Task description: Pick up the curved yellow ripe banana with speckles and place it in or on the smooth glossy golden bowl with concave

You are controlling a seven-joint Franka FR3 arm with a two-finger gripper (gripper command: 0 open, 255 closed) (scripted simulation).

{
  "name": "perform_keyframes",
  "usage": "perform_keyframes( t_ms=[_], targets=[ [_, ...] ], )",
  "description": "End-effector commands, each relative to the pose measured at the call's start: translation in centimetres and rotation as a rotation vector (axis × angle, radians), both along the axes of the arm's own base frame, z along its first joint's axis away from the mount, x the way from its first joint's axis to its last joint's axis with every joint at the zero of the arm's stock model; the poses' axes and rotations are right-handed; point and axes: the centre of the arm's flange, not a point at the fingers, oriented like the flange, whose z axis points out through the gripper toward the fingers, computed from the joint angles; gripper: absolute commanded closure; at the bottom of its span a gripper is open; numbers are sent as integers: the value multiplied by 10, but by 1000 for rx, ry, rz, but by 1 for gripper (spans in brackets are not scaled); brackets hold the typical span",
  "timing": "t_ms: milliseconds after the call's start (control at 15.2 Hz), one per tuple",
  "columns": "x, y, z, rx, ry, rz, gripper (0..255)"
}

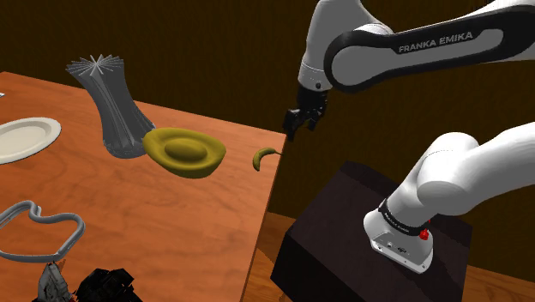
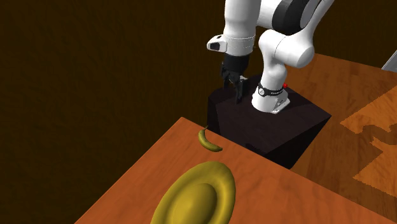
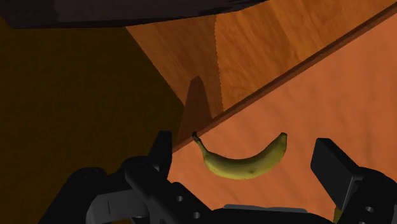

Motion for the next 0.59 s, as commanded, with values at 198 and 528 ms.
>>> perform_keyframes(
  t_ms=[198,528],
  targets=[
    [24,36,-48,-20,-33,-85,0],
    [53,68,-97,-40,-61,-167,0]
  ],
)
